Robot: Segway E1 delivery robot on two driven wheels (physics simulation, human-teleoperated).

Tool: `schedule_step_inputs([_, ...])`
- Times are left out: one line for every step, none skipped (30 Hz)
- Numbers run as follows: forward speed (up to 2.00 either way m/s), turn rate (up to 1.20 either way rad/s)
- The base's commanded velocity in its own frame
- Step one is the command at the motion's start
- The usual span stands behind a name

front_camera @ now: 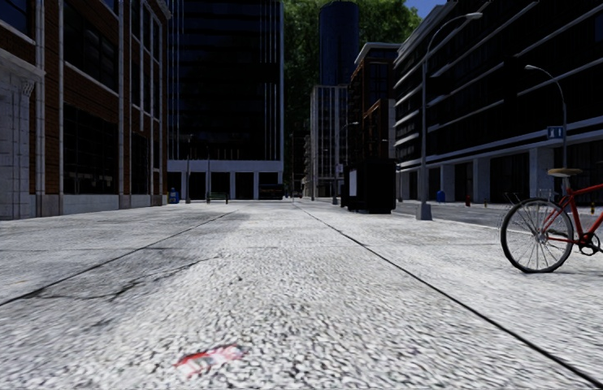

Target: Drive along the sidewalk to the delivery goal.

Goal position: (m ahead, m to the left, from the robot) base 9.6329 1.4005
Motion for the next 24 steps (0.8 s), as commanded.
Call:
schedule_step_inputs([2.00,0.05])
schedule_step_inputs([2.00,0.05])
schedule_step_inputs([2.00,0.04])
schedule_step_inputs([2.00,0.04])
schedule_step_inputs([2.00,0.00])
schedule_step_inputs([2.00,0.00])
schedule_step_inputs([2.00,0.00])
schedule_step_inputs([2.00,0.00])
schedule_step_inputs([2.00,0.00])
schedule_step_inputs([2.00,0.00])
schedule_step_inputs([2.00,0.00])
schedule_step_inputs([2.00,0.00])
schedule_step_inputs([2.00,0.00])
schedule_step_inputs([2.00,0.00])
schedule_step_inputs([2.00,0.00])
schedule_step_inputs([2.00,0.00])
schedule_step_inputs([2.00,0.00])
schedule_step_inputs([2.00,0.00])
schedule_step_inputs([2.00,0.00])
schedule_step_inputs([2.00,0.00])
schedule_step_inputs([2.00,0.07])
schedule_step_inputs([2.00,0.37])
schedule_step_inputs([2.00,0.64])
schedule_step_inputs([2.00,0.64])
